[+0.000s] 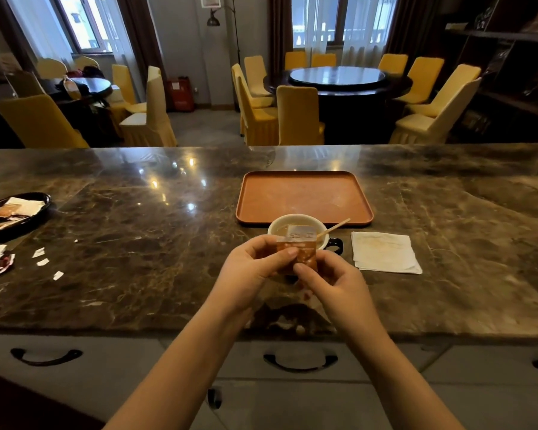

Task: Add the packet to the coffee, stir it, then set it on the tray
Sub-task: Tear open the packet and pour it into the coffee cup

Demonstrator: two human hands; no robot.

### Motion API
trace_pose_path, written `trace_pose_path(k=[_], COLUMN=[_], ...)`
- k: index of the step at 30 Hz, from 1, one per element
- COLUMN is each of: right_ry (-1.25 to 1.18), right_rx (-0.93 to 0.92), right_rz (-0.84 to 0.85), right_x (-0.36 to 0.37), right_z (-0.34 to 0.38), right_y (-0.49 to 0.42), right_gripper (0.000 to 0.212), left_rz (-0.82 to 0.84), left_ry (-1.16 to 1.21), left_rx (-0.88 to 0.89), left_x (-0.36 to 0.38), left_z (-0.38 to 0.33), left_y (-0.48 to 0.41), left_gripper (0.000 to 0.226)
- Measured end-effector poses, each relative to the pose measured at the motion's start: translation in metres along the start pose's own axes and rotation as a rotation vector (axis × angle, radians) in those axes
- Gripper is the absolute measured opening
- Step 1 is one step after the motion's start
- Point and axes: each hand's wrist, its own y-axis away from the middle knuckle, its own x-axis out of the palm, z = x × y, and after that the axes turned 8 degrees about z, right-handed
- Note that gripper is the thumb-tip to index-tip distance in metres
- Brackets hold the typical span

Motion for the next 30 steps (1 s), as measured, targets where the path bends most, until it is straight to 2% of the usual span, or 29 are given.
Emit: trace_pose_path(k=[8,11,14,17,22,26,30], right_ry=[-0.287,-0.307,-0.213,-0.096,0.084,0.157,0.178], right_rx=[0.078,0.075,0.041,0.020,0.090,0.149,0.143], right_rz=[-0.063,-0.070,-0.042,0.028,0.144,0.136,0.120], right_x=[-0.017,-0.027,-0.038,-0.054,-0.077,-0.083,-0.085], right_z=[0.008,0.014,0.023,0.032,0.039,0.032,0.023], right_y=[-0.021,-0.033,-0.051,-0.072,-0.102,-0.122,-0.138], right_gripper=[0.018,0.021,0.017,0.009,0.007,0.012,0.009], left_rz=[0.045,0.073,0.123,0.141,0.246,0.331,0.369], left_ry=[-0.195,-0.300,-0.402,-0.450,-0.578,-0.649,-0.652], left_rx=[0.054,0.077,0.086,0.069,0.056,0.010,-0.026], left_x=[0.014,0.013,0.011,0.006,-0.009,-0.019,-0.026], left_z=[-0.020,-0.031,-0.046,-0.064,-0.087,-0.083,-0.072], left_y=[-0.030,-0.047,-0.069,-0.093,-0.125,-0.144,-0.158], left_gripper=[0.011,0.012,0.006,0.013,0.013,0.013,0.012])
